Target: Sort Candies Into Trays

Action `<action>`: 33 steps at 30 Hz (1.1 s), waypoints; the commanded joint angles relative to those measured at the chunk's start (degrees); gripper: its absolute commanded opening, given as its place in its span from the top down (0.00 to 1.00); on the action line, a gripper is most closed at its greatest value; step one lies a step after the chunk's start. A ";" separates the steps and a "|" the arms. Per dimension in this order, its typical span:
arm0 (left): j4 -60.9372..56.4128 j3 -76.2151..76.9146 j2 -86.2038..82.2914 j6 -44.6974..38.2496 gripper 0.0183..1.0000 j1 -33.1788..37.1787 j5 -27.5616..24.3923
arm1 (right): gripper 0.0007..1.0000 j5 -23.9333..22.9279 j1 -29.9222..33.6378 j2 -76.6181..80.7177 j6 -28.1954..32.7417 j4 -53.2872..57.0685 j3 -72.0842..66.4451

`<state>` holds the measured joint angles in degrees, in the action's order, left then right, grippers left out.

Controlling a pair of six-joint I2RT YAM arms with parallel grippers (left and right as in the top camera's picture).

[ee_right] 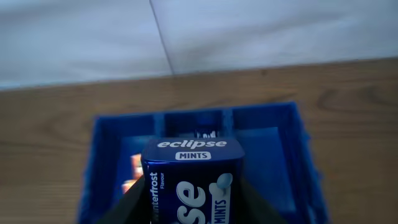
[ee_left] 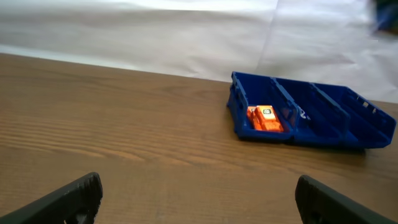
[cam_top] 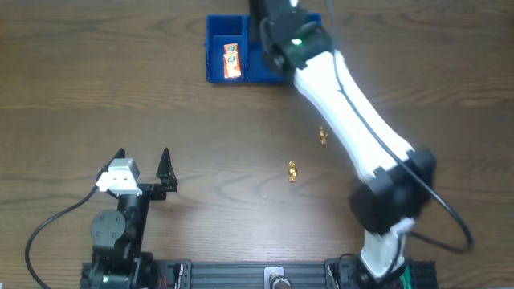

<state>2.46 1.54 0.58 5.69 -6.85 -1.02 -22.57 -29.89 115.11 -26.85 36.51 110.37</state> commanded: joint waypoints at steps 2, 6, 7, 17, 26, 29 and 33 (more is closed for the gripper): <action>2.05 -1.22 -0.37 -0.81 0.00 0.20 0.79 | 0.75 -1.03 1.07 10.36 1.90 -3.26 -1.22; 2.05 -1.22 -0.37 -0.81 0.00 0.20 0.79 | 0.72 -0.98 1.14 12.59 2.10 -4.76 -1.22; 2.05 -1.22 -0.37 -0.81 0.00 0.20 0.79 | 0.69 -0.98 1.14 12.63 2.23 -4.96 -1.22; 2.05 -1.22 -0.37 -0.81 0.00 0.20 0.79 | 0.00 -0.98 1.09 12.48 3.41 -5.90 1.05; 2.05 -1.22 -0.37 -0.81 0.00 0.20 0.79 | 0.00 -0.11 -0.55 -0.87 1.22 18.58 6.03; 2.05 -1.22 -0.37 -0.81 0.00 0.20 0.79 | 0.00 6.47 -0.59 -7.39 -0.33 28.85 3.08; 2.05 -1.22 -0.37 -0.81 0.00 0.20 0.79 | 0.00 9.84 -0.59 -15.61 -1.31 30.01 -11.15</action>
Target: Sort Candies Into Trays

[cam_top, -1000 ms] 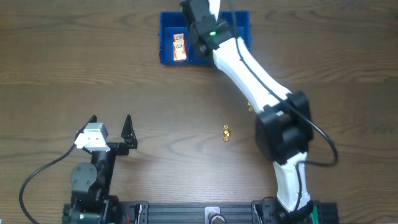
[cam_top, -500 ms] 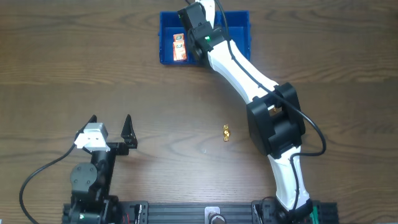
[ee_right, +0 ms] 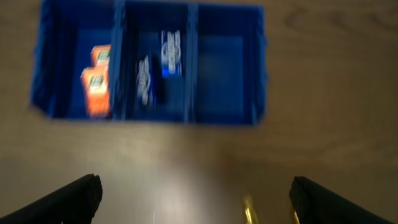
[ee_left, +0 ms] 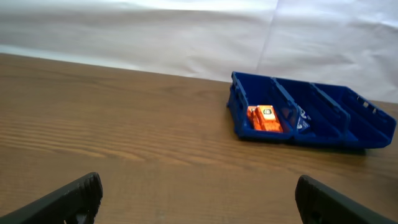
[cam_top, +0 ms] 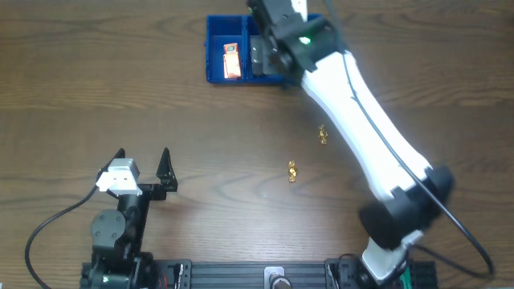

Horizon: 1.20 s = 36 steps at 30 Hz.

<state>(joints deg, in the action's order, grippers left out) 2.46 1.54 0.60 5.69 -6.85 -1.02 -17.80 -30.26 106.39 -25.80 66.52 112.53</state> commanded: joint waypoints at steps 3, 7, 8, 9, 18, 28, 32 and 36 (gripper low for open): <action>2.05 -1.22 -0.39 -0.81 0.00 0.20 0.79 | 0.00 8.98 -0.26 -11.10 -6.03 -4.33 -26.75; 2.05 -1.22 -0.39 -0.81 0.00 0.20 0.79 | 0.00 15.23 -1.11 -11.76 -7.93 -14.91 -42.84; 2.08 -1.22 -0.39 -0.81 0.00 0.20 0.79 | 0.00 15.72 -1.62 -11.76 -8.20 -16.90 -45.59; 2.05 -1.22 -0.39 -0.81 0.00 0.20 0.79 | 0.00 15.76 -2.08 -11.76 -8.90 -18.08 -47.67; 2.05 -1.22 -0.39 -0.81 0.00 0.20 0.79 | 0.00 15.80 -4.63 -9.40 -11.69 -19.80 -53.29; 2.05 -1.22 -0.39 -0.81 0.00 0.20 0.79 | 0.01 15.80 -4.81 -4.39 -12.87 -19.98 -53.33; 2.05 -1.22 -0.39 -0.81 0.00 0.20 0.79 | 0.07 15.80 -4.76 -3.89 -13.03 -19.96 -53.33; 2.05 -1.22 -0.39 -0.81 0.00 0.20 0.79 | 0.10 15.78 -4.33 -3.72 -13.22 -19.96 -53.33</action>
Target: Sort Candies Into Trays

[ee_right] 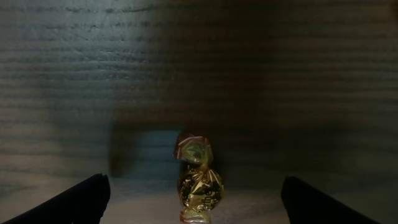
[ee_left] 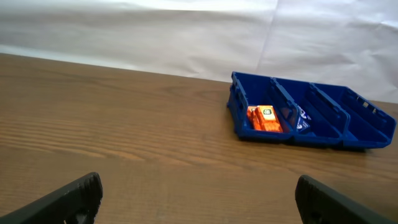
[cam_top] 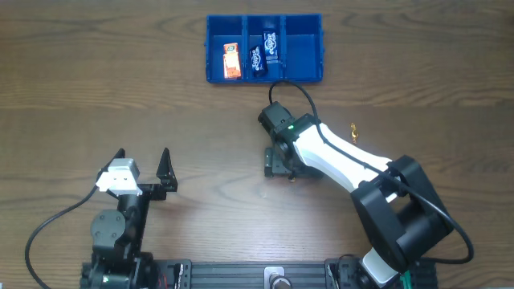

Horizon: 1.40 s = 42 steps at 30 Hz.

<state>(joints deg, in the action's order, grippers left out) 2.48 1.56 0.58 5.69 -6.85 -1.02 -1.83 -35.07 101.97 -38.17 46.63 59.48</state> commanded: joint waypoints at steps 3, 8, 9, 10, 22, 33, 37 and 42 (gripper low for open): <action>2.03 -1.25 -0.37 -0.81 0.00 0.20 0.79 | 0.14 -0.20 0.66 0.81 -0.81 -0.28 -0.31; 2.03 -1.25 -0.37 -0.81 0.00 0.20 0.79 | 0.15 -0.20 1.73 1.55 -0.61 -1.33 -1.31; 2.05 -1.25 -0.37 -0.81 0.00 0.20 0.79 | 0.16 -0.17 1.73 1.55 -0.61 -1.62 -1.66; 2.03 -1.25 -0.37 -0.81 0.00 0.20 0.79 | 0.17 -0.17 2.03 1.57 -0.61 -2.21 -2.27; 2.03 -1.25 -0.37 -0.81 0.00 0.20 0.79 | 0.37 -0.17 1.66 1.60 -0.37 -2.99 -3.28; 2.03 -1.25 -0.37 -0.81 0.00 0.20 0.79 | 0.62 -0.15 1.64 1.60 -0.42 -1.68 -3.28; 2.03 -1.25 -0.37 -0.81 0.00 0.20 0.79 | 0.74 -0.15 1.64 1.60 -0.42 -1.09 -3.28; 2.03 -1.25 -0.37 -0.81 0.00 0.20 0.79 | 0.79 -0.11 1.64 1.60 -0.44 -1.11 -3.28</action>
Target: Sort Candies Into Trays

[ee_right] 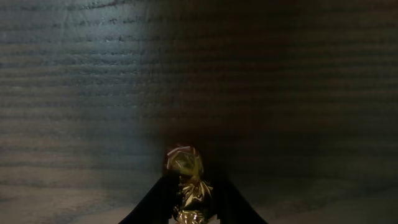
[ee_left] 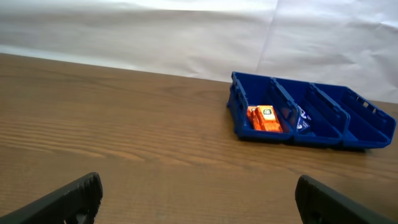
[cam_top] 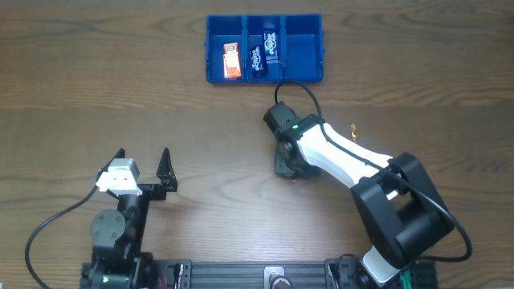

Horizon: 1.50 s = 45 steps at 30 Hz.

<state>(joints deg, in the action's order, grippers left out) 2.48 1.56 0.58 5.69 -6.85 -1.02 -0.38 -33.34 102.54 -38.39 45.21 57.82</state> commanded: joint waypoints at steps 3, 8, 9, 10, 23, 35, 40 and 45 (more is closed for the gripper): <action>2.03 -1.25 -0.37 -0.81 0.00 0.20 0.79 | 0.83 -1.57 -0.09 1.01 -0.24 0.15 -1.57; 2.03 -1.25 -0.37 -0.81 0.00 0.20 0.79 | 0.85 -1.73 0.02 -3.65 3.45 2.16 3.67; 2.03 -1.25 -0.37 -0.81 0.00 0.17 0.79 | 0.85 -2.97 0.42 -5.70 4.72 4.04 7.02; 2.03 -1.25 -0.37 -0.81 0.00 0.20 0.79 | 0.85 -6.86 1.25 -7.80 6.14 8.20 14.27; 2.03 -1.25 -0.37 -0.81 0.00 0.17 0.79 | 0.85 -17.35 11.06 6.82 21.14 -2.49 46.71; 2.03 -1.25 -0.37 -0.81 0.00 0.20 0.79 | 0.83 -22.14 11.96 18.69 21.09 -10.49 46.71; 2.03 -1.25 -0.37 -0.81 0.00 0.20 0.79 | 0.45 -22.14 12.24 18.78 21.11 -10.23 46.66; 2.03 -1.25 -0.37 -0.81 0.00 0.20 0.79 | 0.01 -27.04 12.22 18.47 21.09 -8.13 48.13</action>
<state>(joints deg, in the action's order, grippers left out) 2.50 1.56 0.58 5.69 -6.85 -1.04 -22.92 -21.58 121.08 -17.37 35.35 104.29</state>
